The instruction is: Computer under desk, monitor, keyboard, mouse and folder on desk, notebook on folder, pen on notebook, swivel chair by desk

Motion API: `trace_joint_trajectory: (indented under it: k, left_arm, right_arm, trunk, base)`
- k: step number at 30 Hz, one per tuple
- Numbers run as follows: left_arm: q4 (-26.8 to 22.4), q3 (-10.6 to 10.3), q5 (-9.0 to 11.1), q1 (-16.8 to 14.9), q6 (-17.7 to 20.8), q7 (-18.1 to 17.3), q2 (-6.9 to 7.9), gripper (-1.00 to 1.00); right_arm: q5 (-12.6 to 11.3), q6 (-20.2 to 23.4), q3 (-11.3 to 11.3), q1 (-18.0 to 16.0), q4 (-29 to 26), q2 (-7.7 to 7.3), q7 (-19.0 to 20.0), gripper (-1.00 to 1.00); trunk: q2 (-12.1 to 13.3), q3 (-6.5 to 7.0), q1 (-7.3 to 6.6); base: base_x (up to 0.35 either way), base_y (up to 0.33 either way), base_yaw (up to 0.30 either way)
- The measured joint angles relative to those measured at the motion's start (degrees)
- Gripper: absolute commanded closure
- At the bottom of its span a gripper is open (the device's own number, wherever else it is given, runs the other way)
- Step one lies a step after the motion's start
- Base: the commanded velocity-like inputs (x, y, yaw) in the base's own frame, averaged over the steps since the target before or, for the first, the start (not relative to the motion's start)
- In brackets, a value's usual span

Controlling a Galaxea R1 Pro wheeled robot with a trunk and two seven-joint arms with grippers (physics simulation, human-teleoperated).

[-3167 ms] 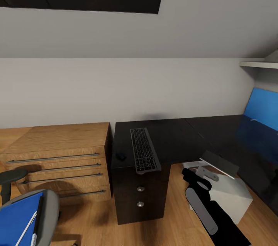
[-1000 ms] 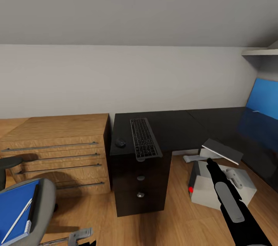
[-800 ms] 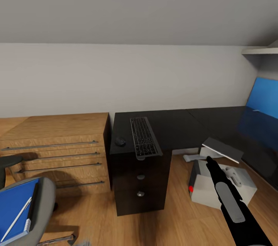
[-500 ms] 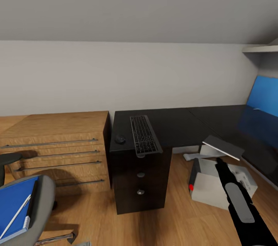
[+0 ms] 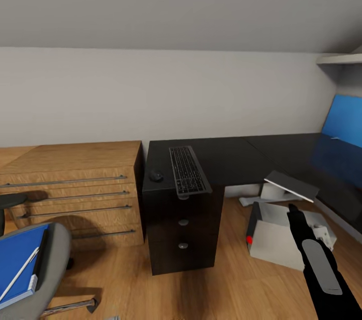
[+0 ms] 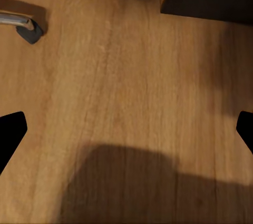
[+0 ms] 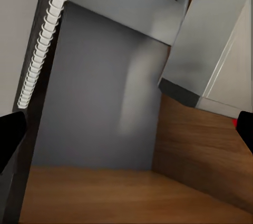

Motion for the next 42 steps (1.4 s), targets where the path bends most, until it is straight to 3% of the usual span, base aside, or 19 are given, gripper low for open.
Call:
trace_joint_trajectory:
  k: [8,12,13,14,19,20,24,25,30,40,42]
  left_arm:
    - [1.14,-0.06,-0.05,0.02,-0.04,0.04,-0.04,-1.00]
    - [1.30,-0.04,-0.06,0.00,-0.05,-0.01,-0.08,-1.00]
    - [1.31,-0.04,-0.06,0.00,-0.06,-0.01,-0.08,-1.00]
    - [1.32,-0.05,-0.06,0.00,-0.06,-0.02,-0.08,-1.00]
    - [1.36,-0.06,-0.06,0.00,-0.06,-0.03,-0.09,-1.00]
    - [1.37,-0.05,-0.06,0.00,-0.06,-0.03,-0.09,-1.00]
    - [1.42,-0.03,-0.06,0.01,-0.06,-0.03,-0.04,-1.00]
    - [1.56,-0.05,-0.06,0.00,-0.06,-0.03,-0.01,-1.00]
    - [2.91,-0.17,-0.06,0.00,-0.06,-0.04,-0.01,-1.00]
    - [3.23,-0.15,-0.08,0.00,-0.06,-0.04,-0.01,-1.00]
    - [4.16,-0.27,-0.17,0.00,-0.13,-0.04,-0.01,-1.00]
  right_arm:
    - [-0.21,0.21,-0.24,0.02,-0.13,-0.07,-0.18,-1.00]
    - [-2.85,0.24,-1.23,0.02,-0.12,0.02,-0.25,-1.00]
    - [-4.20,0.25,-1.60,0.02,-0.12,0.03,-0.26,-1.00]
    - [-7.70,0.25,-2.30,0.02,-0.09,0.05,-0.25,-1.00]
    - [-18.68,0.23,-3.24,0.02,-0.01,0.02,0.00,-1.00]
    - [-22.20,0.24,-3.40,0.02,-0.03,-0.02,0.09,-1.00]
    - [-26.95,0.25,-3.59,0.02,-0.19,-0.07,0.65,-1.00]
    - [-28.79,0.28,-3.60,0.01,-0.27,-0.08,7.06,-1.00]
    - [-29.10,0.38,-3.53,0.01,-0.21,-0.09,14.66,-1.00]
    - [-27.76,0.38,-3.31,0.01,-0.18,-0.09,15.80,-1.00]
    - [-25.52,0.41,-3.28,0.01,-0.14,-0.03,15.94,-1.00]
  trunk:
    - [-3.21,-1.44,1.76]
    - [-4.81,-2.15,2.64]
    - [-5.21,-2.33,2.86]
    - [-5.62,-2.51,3.08]
    - [-7.62,-3.41,4.17]
    - [-8.02,-3.59,4.39]
    - [-8.84,-3.95,4.84]
    - [-8.84,-3.95,4.84]
    - [-8.84,-3.95,4.84]
    - [-8.84,-3.95,4.84]
    - [-8.84,-3.95,4.84]
  base:
    - [0.000,0.000,0.000]
    - [0.000,0.000,0.000]
    - [0.000,0.000,0.000]
    - [0.000,0.000,0.000]
    - [0.000,0.000,0.000]
    - [0.000,0.000,0.000]
    - [0.000,0.000,0.000]
    - [0.000,0.000,0.000]
    - [0.000,0.000,0.000]
    - [0.000,0.000,0.000]
    - [0.000,0.000,0.000]
